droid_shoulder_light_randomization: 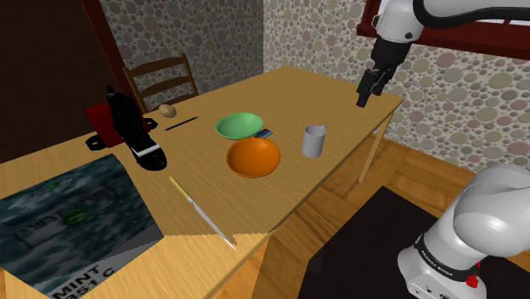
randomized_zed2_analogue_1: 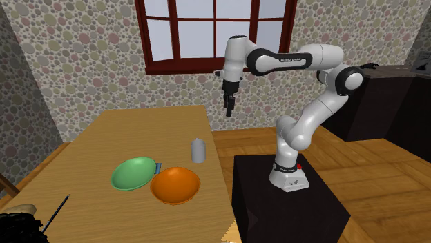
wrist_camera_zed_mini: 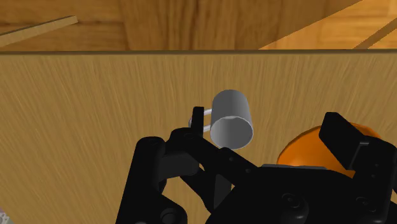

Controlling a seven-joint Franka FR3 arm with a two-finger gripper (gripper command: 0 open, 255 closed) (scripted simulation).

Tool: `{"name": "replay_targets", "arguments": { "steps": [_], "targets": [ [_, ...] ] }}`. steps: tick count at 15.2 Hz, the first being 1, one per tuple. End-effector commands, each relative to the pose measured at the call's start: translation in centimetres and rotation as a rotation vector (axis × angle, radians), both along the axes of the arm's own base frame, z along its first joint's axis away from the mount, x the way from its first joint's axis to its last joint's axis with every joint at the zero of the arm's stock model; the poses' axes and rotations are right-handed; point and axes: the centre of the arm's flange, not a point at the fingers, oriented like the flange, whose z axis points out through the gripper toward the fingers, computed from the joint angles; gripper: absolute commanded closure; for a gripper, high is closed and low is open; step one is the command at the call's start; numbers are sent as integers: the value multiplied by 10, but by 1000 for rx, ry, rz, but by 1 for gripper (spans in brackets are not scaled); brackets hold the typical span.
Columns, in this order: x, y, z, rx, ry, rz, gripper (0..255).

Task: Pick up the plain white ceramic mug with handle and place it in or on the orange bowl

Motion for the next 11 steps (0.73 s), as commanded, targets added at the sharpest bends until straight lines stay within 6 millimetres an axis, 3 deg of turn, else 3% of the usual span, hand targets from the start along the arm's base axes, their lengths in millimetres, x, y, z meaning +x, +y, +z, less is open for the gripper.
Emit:
{"name": "replay_targets", "arguments": {
  "steps": [1,11],
  "targets": [
    [0,0,0,0,0,0,0],
    [112,21,-94,-15,157,178,0]
  ]
}}
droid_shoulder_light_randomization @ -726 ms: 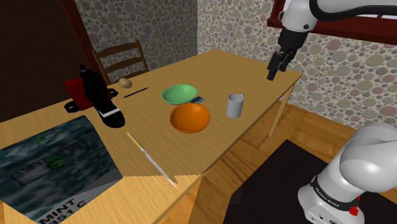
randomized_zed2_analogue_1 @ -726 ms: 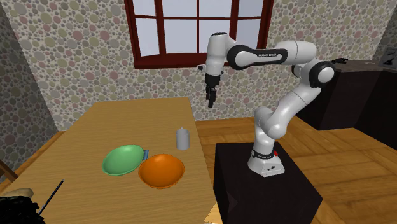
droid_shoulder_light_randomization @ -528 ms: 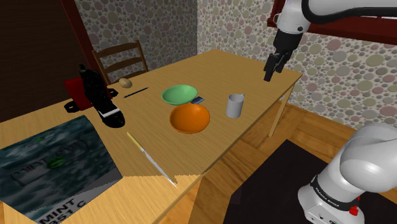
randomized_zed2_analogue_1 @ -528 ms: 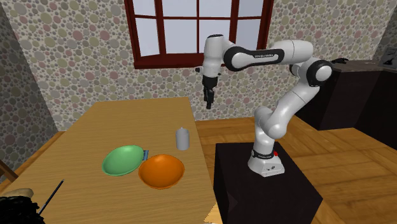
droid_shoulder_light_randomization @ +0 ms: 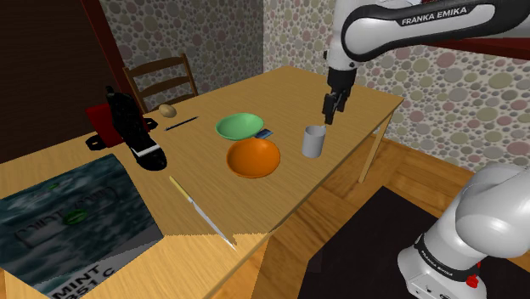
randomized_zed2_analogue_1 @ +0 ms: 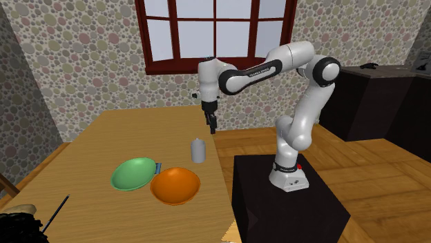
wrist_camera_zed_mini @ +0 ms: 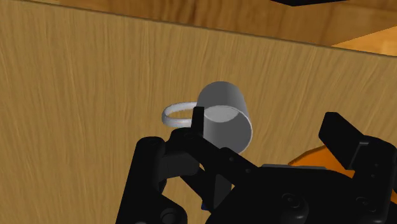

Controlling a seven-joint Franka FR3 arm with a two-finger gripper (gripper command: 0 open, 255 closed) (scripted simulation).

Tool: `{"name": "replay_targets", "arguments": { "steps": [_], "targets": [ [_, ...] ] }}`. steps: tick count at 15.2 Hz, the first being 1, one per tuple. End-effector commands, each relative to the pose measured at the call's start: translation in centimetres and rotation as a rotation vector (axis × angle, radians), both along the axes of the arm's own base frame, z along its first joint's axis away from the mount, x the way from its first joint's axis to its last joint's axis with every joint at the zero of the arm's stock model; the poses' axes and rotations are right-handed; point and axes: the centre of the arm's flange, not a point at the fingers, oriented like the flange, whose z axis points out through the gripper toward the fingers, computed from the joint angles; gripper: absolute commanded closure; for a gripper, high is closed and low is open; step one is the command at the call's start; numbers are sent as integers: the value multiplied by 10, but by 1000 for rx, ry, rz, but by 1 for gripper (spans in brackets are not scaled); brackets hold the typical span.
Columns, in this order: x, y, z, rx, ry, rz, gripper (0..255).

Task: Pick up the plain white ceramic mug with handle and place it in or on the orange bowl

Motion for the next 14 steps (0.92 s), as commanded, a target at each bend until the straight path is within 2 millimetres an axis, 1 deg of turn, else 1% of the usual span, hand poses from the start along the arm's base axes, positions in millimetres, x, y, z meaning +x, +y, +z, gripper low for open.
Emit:
{"name": "replay_targets", "arguments": {
  "steps": [1,7,8,14],
  "targets": [
    [20,6,-20,-3,32,37,0],
    [76,28,-86,-12,127,144,0],
    [77,28,-86,-12,128,145,0],
    [72,26,-117,-12,128,145,0]
  ]
}}
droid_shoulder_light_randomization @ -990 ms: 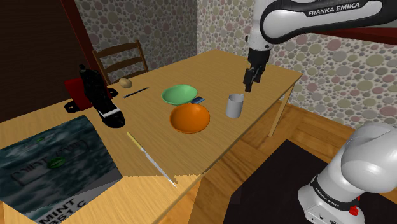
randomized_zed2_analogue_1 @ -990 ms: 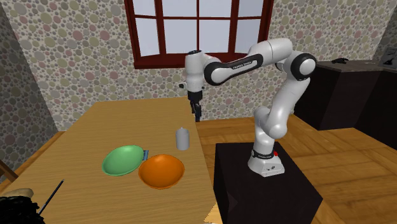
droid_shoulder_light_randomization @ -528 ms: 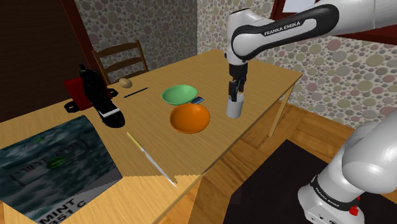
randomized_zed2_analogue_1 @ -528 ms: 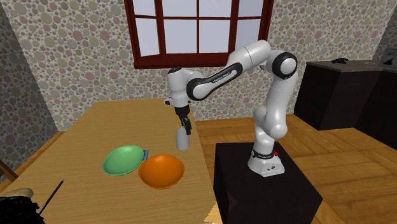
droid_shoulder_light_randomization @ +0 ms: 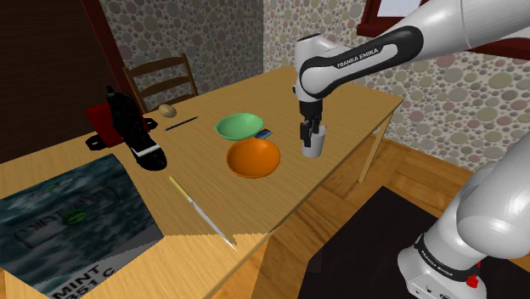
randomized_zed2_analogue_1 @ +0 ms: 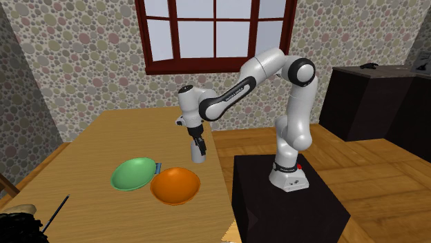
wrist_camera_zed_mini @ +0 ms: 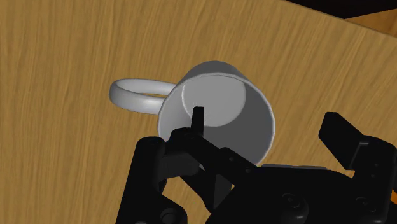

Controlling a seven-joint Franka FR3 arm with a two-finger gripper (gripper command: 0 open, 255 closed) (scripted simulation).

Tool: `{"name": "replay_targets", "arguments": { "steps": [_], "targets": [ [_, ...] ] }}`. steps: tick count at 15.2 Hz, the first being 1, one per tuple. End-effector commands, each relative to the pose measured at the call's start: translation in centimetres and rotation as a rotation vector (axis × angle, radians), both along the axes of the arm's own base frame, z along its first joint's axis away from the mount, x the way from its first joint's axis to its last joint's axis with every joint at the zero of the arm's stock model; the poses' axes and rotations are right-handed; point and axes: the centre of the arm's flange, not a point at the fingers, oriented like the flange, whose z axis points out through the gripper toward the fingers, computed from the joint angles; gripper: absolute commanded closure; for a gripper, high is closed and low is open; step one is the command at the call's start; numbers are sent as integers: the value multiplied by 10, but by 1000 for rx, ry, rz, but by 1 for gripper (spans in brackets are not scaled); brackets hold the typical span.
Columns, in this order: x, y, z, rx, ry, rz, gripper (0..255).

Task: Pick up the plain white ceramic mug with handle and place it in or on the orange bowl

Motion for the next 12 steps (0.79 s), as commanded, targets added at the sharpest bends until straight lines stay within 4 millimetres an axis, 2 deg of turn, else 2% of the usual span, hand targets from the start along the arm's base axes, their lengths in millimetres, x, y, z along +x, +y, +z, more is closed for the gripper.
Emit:
{"name": "replay_targets", "arguments": {
  "steps": [1,9,10,12],
  "targets": [
    [-3,0,-13,0,0,0,0],
    [-3,-1,-13,0,0,0,0],
    [-3,-1,-13,0,0,0,255],
    [-3,-1,-13,0,0,0,255]
  ]
}}
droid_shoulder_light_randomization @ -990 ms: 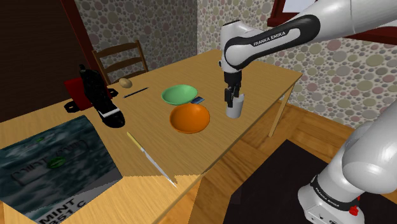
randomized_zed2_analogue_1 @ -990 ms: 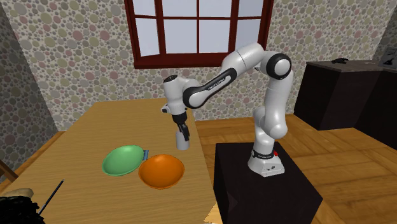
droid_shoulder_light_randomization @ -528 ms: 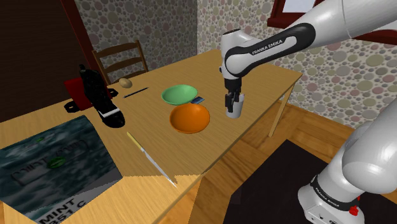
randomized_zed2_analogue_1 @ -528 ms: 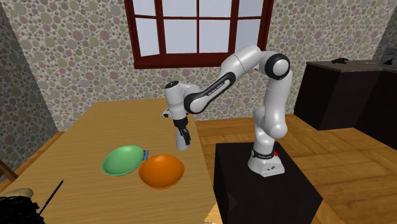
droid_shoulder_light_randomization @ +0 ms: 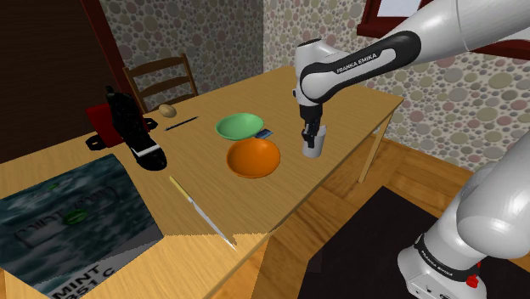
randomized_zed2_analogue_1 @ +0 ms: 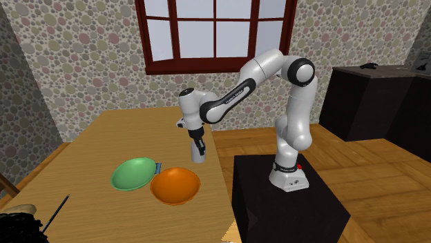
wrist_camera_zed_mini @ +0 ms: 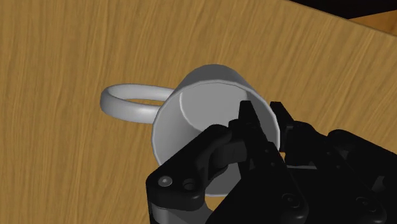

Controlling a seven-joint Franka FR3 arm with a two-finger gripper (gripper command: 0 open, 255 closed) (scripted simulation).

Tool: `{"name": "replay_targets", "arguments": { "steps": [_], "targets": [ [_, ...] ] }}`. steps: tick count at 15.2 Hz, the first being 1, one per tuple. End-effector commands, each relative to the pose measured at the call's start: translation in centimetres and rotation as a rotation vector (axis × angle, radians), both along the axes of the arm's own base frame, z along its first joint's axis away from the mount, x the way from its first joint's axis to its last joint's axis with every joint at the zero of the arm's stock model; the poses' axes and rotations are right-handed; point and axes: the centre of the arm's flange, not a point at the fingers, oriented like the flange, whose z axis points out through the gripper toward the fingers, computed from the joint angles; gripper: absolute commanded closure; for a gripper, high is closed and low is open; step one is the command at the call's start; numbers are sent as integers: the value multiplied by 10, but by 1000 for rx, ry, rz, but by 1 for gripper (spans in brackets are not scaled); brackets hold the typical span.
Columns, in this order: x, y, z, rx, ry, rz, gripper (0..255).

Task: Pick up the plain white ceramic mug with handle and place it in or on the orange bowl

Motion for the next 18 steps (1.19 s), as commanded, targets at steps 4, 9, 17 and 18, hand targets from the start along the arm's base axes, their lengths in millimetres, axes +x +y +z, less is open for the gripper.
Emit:
{"name": "replay_targets", "arguments": {
  "steps": [4,9,17,18],
  "targets": [
    [0,0,0,0,0,0,255],
    [0,0,11,0,0,0,255],
    [0,0,53,0,0,0,255],
    [0,0,58,0,0,0,255]
  ]
}}
